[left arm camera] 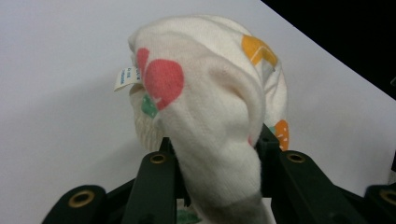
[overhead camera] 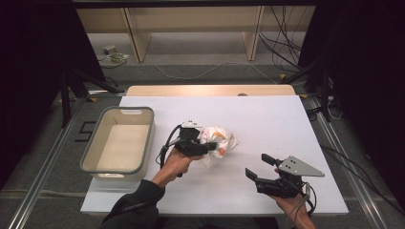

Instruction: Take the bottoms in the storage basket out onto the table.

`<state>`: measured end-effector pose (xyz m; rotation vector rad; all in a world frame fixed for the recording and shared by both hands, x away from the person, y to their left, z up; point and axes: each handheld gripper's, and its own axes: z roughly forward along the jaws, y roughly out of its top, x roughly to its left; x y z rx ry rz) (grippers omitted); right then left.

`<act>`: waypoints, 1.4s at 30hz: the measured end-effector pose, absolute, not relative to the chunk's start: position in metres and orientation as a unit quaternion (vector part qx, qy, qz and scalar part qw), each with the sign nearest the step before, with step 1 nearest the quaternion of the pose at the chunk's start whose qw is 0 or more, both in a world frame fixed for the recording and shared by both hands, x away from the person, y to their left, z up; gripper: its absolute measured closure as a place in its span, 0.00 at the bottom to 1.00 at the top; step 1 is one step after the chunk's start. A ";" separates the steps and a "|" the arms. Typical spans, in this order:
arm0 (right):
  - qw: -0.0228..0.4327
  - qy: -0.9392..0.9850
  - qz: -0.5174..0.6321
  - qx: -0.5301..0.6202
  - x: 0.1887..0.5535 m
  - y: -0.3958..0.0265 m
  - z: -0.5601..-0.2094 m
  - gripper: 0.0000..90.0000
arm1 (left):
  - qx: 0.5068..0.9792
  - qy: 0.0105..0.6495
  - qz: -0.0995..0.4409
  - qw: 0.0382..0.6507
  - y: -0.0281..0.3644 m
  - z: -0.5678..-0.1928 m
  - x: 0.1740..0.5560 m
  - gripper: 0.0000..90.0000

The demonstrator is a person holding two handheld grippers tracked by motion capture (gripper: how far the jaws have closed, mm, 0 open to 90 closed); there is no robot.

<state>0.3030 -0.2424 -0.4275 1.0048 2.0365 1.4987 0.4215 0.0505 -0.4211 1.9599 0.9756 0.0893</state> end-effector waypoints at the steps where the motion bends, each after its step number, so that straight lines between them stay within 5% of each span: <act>1: 0.209 0.732 0.539 0.361 0.303 -0.242 -0.428 0.25 | 0.796 0.395 0.035 0.457 0.050 -0.422 0.422 0.76; 29: 0.207 0.731 0.541 0.361 0.302 -0.242 -0.427 0.25 | 0.815 0.401 0.014 0.418 0.041 -0.450 0.426 0.71; 42: 0.208 0.732 0.539 0.361 0.302 -0.243 -0.427 0.25 | 0.827 0.414 0.025 0.380 0.042 -0.455 0.430 0.50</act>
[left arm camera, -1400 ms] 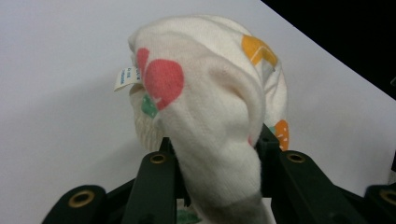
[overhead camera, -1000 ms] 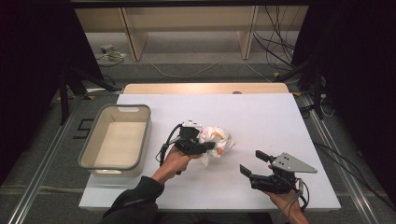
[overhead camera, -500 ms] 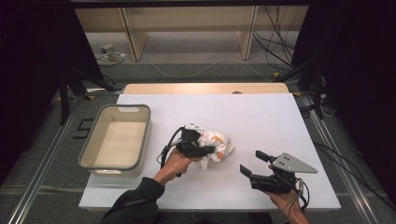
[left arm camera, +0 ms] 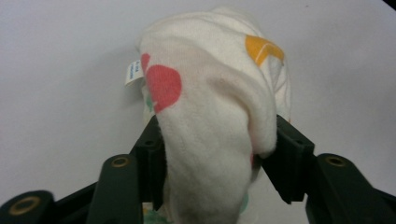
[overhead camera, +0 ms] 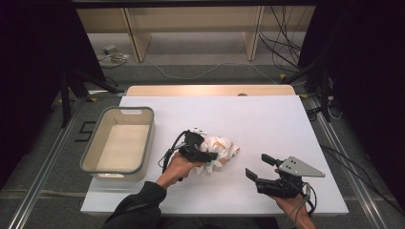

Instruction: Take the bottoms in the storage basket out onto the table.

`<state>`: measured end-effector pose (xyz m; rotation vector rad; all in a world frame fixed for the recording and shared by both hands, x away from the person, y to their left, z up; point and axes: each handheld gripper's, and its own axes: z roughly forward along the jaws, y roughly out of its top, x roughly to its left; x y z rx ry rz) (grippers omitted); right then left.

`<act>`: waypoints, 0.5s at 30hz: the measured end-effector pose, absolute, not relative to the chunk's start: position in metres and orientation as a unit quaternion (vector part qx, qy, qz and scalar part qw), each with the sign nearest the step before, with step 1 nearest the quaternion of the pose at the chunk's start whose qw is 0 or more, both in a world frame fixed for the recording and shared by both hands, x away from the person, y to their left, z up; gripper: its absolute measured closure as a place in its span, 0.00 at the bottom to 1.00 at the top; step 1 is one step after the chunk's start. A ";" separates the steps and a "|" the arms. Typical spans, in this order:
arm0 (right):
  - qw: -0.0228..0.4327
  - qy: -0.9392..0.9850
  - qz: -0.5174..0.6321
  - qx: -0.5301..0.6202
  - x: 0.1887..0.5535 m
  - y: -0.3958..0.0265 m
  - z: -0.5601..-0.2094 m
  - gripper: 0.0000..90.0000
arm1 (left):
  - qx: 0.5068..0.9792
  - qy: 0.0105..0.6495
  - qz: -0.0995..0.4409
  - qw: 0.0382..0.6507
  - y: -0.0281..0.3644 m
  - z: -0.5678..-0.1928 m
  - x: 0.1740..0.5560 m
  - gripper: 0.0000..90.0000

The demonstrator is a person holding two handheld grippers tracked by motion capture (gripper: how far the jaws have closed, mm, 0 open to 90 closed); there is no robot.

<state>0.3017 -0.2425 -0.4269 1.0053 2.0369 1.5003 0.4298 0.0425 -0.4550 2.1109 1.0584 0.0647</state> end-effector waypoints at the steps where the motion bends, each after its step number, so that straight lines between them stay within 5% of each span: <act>1: 0.208 0.732 0.539 0.361 0.302 -0.243 -0.427 0.25 | 0.827 0.416 0.025 0.377 0.043 -0.455 0.430 0.49; 15: 0.209 0.732 0.539 0.360 0.302 -0.242 -0.427 0.25 | 0.831 0.426 0.053 0.354 0.058 -0.448 0.436 0.34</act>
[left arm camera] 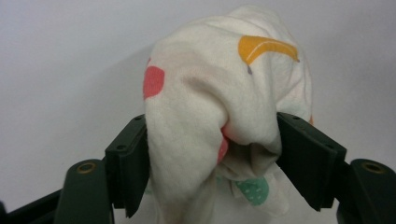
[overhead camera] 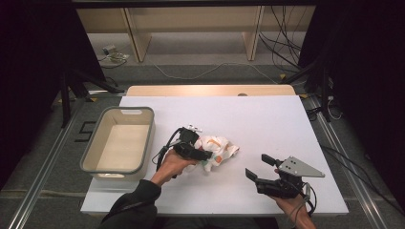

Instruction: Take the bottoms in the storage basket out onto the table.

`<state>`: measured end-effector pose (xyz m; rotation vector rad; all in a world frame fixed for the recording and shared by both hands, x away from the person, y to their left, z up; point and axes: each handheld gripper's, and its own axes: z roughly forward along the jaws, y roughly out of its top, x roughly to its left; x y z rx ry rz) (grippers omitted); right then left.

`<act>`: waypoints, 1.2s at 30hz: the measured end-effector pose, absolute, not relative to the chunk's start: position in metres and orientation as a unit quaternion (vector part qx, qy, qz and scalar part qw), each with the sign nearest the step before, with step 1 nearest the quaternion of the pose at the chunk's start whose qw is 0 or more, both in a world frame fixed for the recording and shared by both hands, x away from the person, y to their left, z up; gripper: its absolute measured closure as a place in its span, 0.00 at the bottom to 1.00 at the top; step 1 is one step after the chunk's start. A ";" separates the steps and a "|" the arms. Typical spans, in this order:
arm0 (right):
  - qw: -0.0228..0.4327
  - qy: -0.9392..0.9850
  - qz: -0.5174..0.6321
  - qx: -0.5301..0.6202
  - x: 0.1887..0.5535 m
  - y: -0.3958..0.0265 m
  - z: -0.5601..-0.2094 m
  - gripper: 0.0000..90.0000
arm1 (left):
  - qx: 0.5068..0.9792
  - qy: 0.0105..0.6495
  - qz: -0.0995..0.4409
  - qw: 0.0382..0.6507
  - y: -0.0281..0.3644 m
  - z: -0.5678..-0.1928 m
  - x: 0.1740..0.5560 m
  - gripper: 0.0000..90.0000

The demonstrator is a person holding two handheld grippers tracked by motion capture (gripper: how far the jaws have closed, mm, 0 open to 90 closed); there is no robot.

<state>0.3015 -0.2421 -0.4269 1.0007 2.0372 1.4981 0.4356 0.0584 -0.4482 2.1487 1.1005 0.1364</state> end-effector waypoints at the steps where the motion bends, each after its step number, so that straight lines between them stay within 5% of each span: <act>1: 0.210 0.733 0.538 0.360 0.302 -0.242 -0.427 0.25 | 0.829 0.429 0.052 0.355 0.059 -0.448 0.436 0.33; 36: 0.210 0.732 0.538 0.361 0.302 -0.242 -0.427 0.25 | 0.797 0.453 0.072 0.392 0.098 -0.422 0.437 0.23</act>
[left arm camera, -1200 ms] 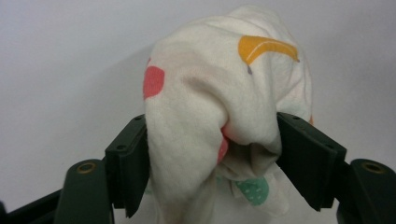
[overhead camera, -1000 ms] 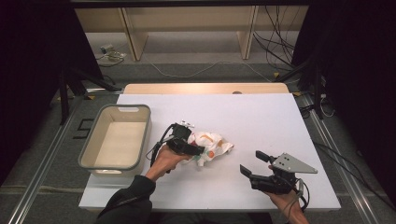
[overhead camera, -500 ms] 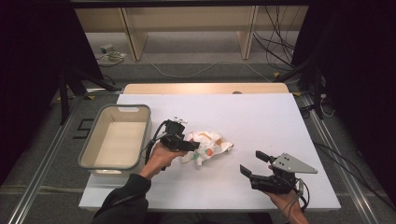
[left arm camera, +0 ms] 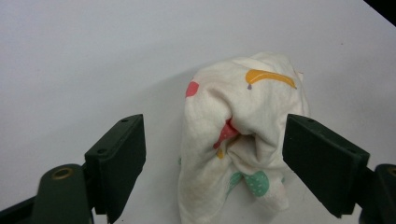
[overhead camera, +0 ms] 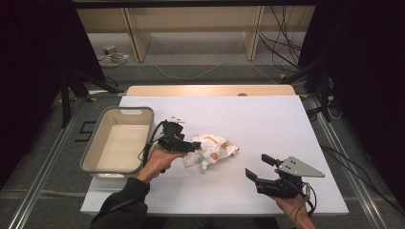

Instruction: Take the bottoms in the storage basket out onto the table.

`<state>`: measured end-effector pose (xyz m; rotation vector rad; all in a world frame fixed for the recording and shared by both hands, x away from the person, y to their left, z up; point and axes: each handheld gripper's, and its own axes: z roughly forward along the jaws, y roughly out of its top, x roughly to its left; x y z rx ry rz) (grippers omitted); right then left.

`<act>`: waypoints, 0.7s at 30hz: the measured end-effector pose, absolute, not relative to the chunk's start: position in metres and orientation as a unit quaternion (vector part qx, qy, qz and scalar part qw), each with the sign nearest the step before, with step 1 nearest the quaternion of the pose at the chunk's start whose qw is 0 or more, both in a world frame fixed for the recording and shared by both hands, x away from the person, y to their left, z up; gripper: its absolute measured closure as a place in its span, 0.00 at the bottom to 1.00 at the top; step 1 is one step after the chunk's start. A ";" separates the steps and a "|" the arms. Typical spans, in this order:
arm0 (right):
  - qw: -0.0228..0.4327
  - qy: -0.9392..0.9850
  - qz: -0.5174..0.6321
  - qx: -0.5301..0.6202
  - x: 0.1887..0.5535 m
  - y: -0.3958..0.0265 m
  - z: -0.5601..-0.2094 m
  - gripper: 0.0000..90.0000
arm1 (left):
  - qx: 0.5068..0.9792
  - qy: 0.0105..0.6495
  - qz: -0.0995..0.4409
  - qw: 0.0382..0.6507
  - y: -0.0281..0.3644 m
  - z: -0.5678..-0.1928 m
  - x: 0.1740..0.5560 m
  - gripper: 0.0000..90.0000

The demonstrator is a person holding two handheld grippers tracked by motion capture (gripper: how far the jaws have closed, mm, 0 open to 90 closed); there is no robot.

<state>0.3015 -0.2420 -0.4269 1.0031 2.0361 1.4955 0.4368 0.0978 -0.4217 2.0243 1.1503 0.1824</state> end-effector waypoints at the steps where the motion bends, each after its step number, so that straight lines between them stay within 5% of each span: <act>1: 0.210 0.732 0.538 0.361 0.302 -0.242 -0.427 0.25 | 0.797 0.453 0.072 0.393 0.098 -0.421 0.437 0.23; 21: 0.208 0.732 0.538 0.362 0.302 -0.242 -0.427 0.25 | 0.782 0.447 0.068 0.429 0.104 -0.416 0.427 0.22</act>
